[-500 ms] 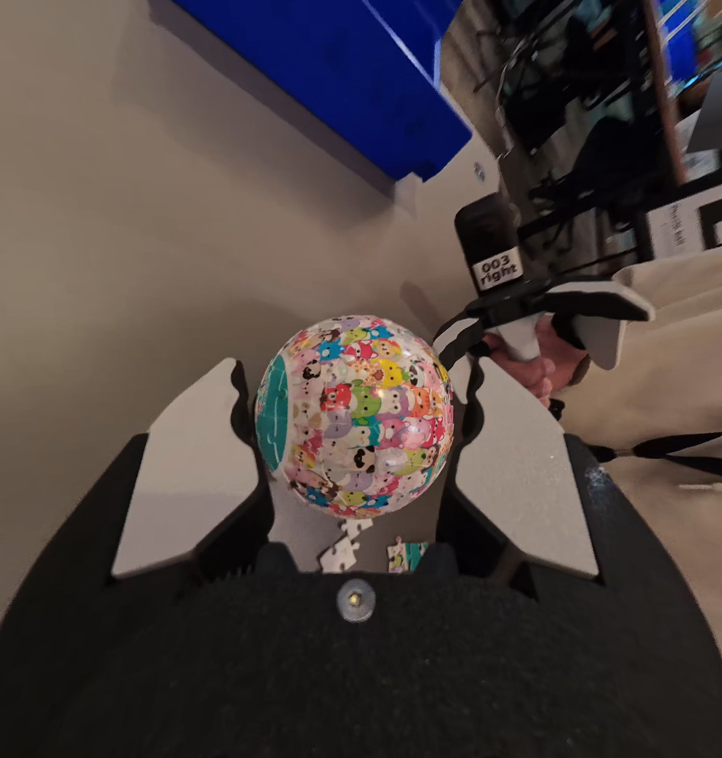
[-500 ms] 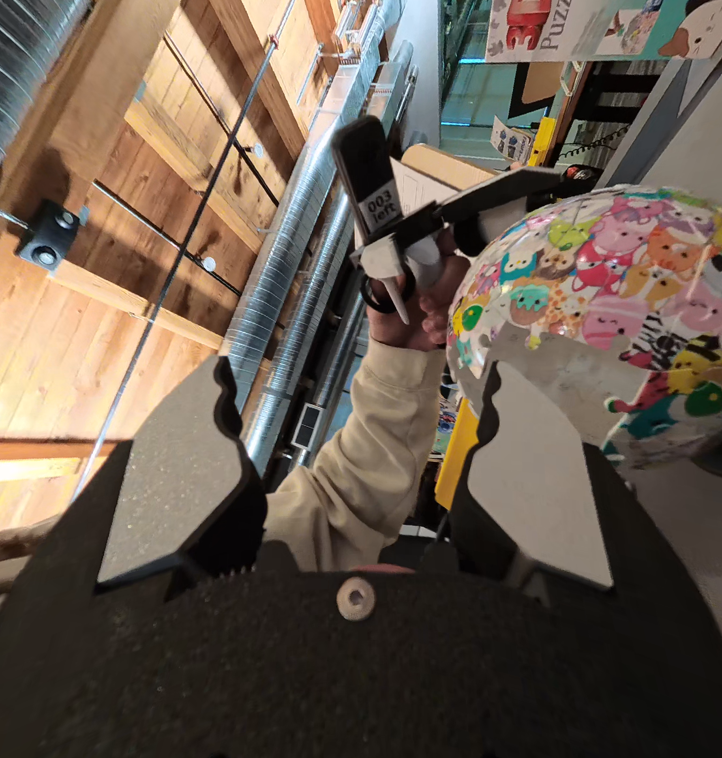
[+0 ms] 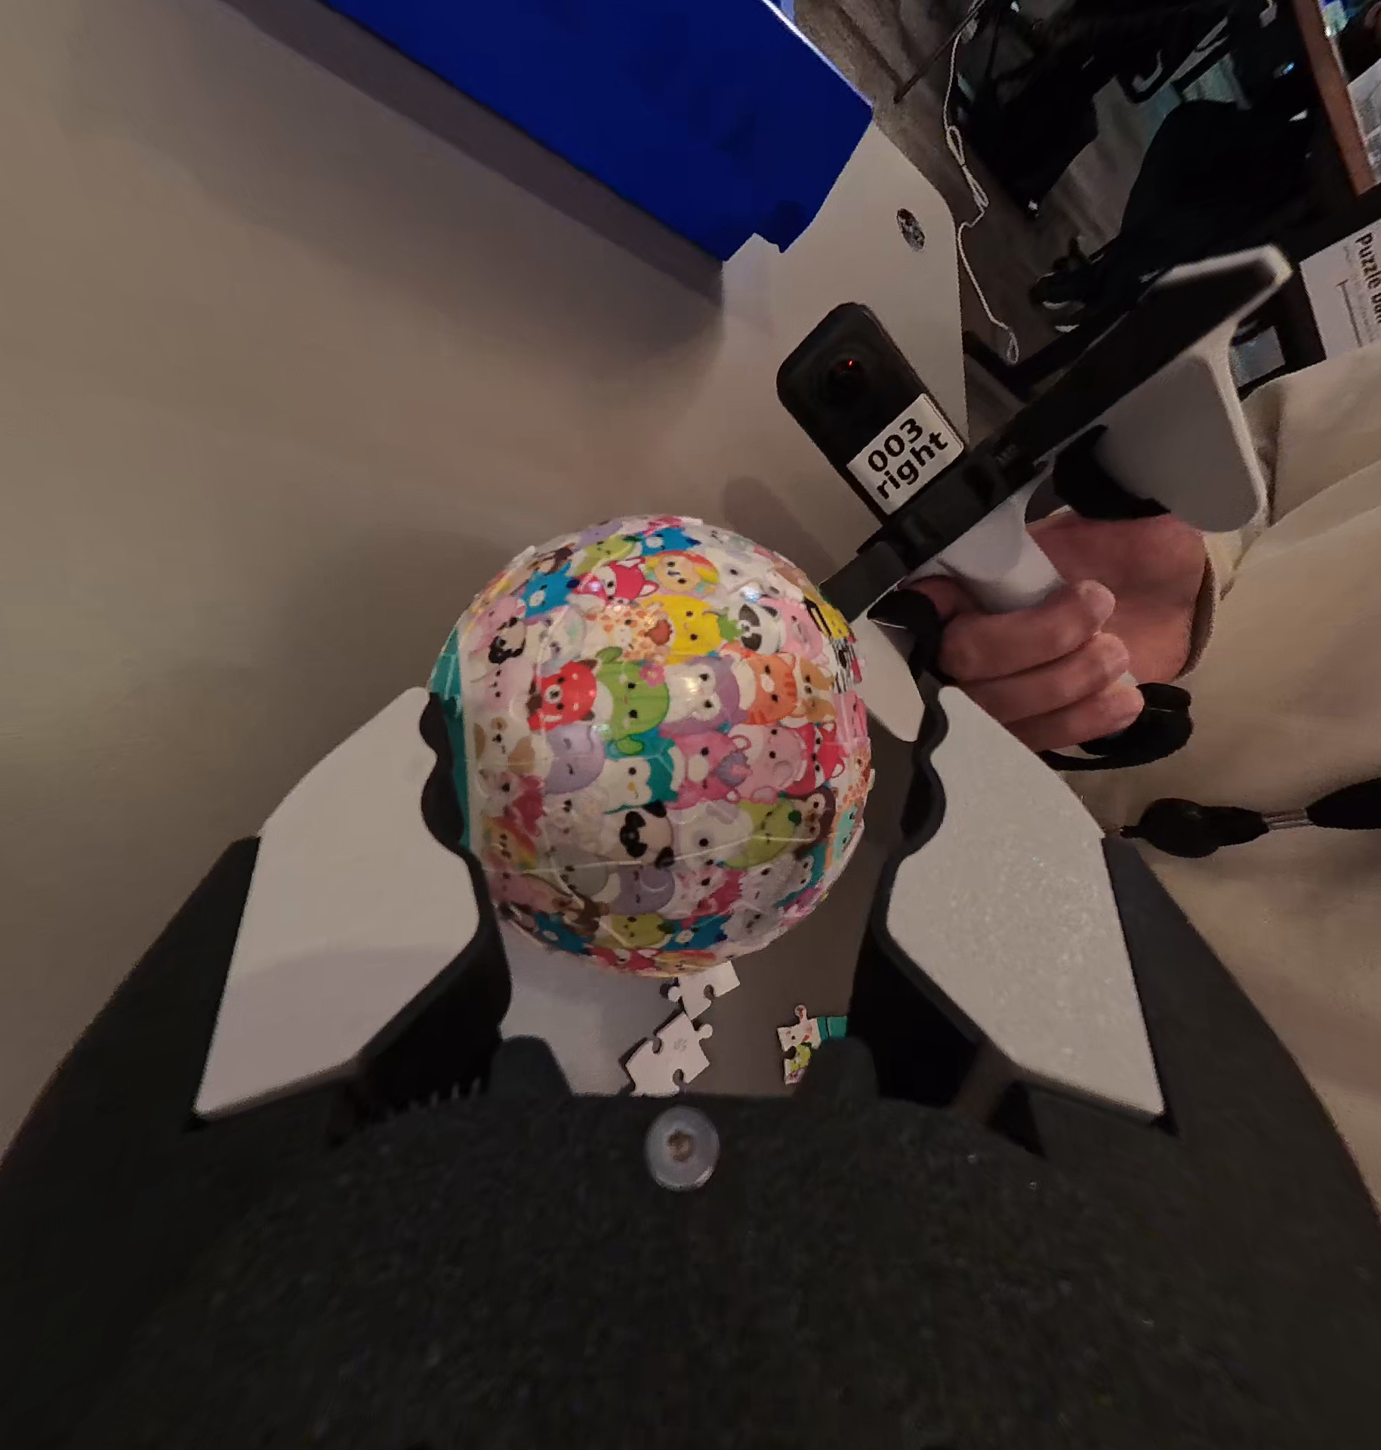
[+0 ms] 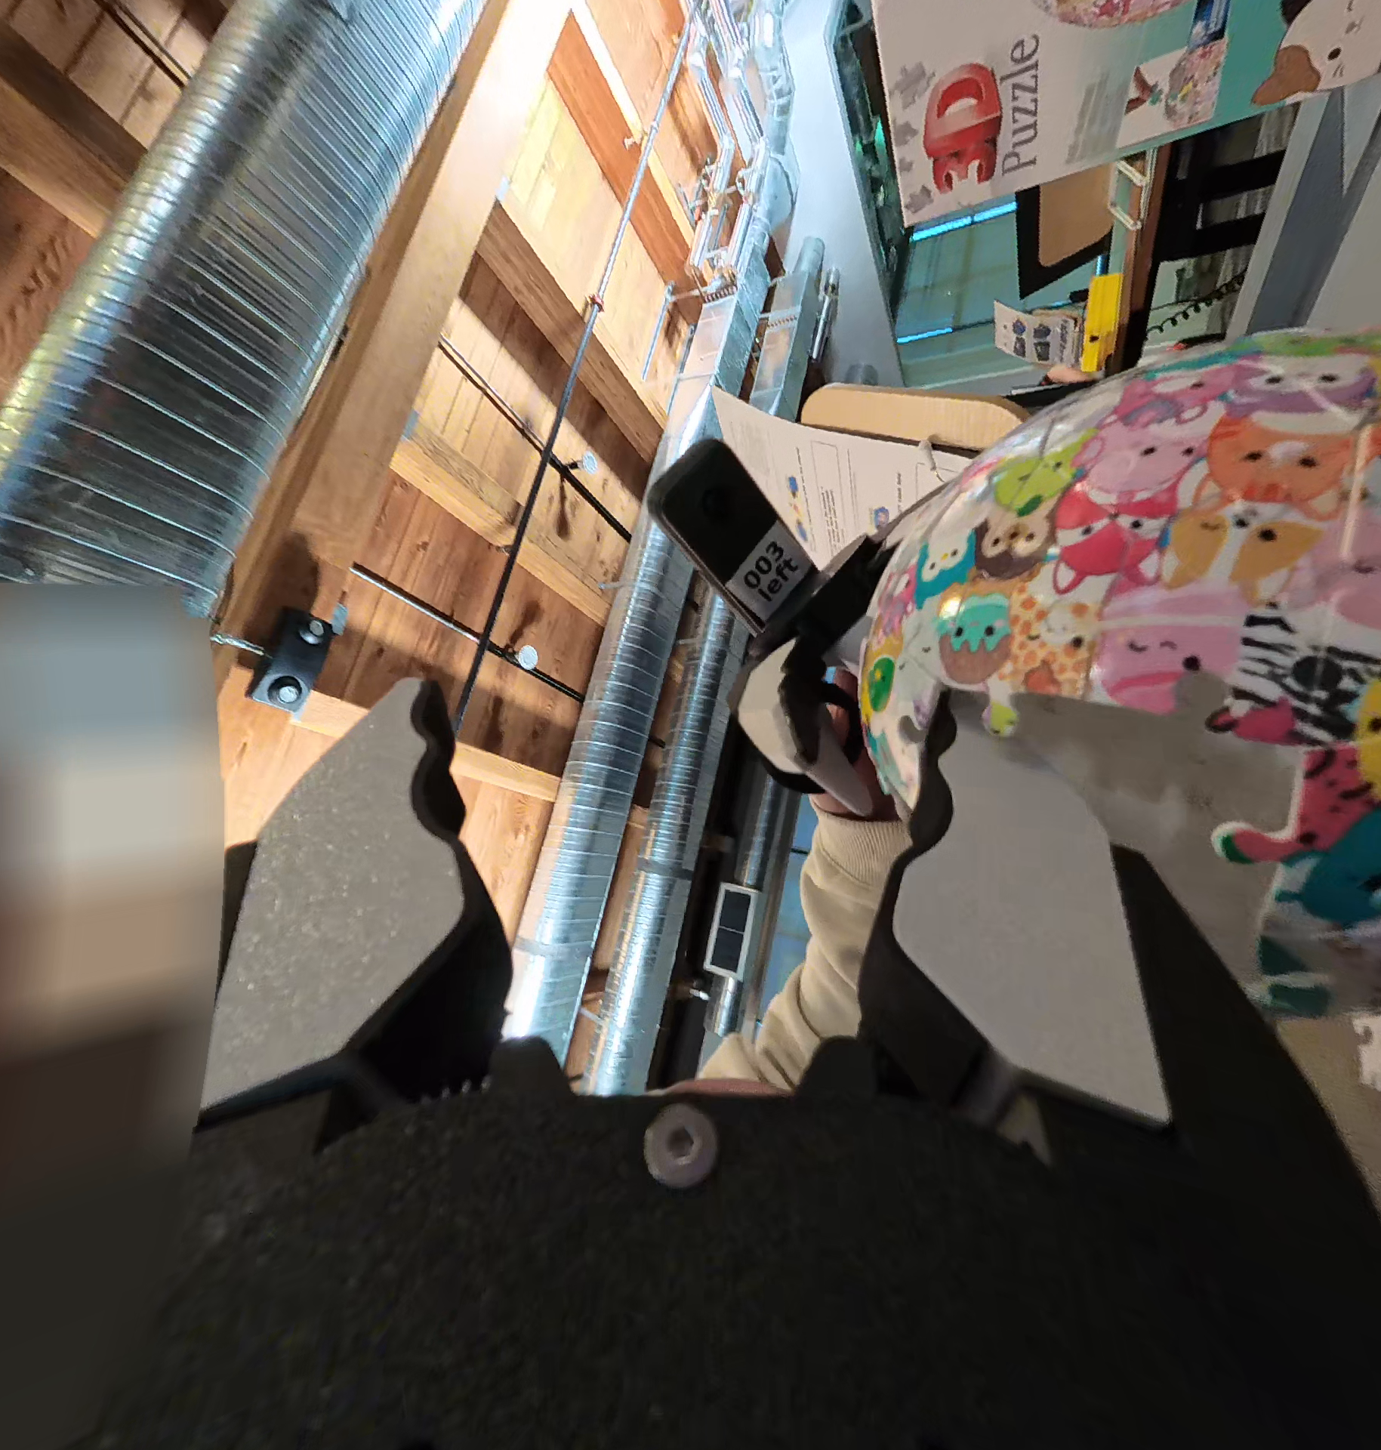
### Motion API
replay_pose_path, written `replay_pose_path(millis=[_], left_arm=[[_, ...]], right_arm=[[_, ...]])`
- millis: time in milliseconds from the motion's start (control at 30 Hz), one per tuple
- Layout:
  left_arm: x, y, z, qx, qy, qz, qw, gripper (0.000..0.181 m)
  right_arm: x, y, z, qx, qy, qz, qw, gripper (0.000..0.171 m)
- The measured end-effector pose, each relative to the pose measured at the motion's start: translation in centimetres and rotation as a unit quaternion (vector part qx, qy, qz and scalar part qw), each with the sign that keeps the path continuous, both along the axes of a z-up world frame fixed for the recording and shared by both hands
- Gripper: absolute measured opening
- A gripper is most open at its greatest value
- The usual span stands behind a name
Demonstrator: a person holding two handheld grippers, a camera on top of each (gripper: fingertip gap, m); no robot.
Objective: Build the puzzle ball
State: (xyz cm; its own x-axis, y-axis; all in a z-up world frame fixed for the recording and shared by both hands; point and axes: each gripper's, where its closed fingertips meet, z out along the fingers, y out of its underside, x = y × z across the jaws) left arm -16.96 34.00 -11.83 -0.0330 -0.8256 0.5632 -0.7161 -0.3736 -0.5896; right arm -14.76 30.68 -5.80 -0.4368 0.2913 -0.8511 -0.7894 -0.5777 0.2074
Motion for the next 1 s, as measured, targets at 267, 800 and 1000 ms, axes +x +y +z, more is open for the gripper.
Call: replay_pose_path(millis=[267, 800, 1000], left_arm=[[-0.2, -0.3, -0.5, 0.029, 0.008, -0.003, 1.000, 0.110], [-0.4, -0.6, -0.7, 0.041, 0.008, 0.004, 0.999, 0.109], [-0.4, -0.9, -1.1, 0.049, 0.018, -0.003, 0.999, 0.110]], right_arm=[[0.9, 0.9, 0.1, -0.024, 0.049, -0.028, 0.998, 0.111], [0.4, 2.7, -0.9, -0.113, 0.069, -0.012, 0.991, 0.108], [0.5, 2.9, 0.0, -0.086, 0.106, -0.023, 0.990, 0.105]])
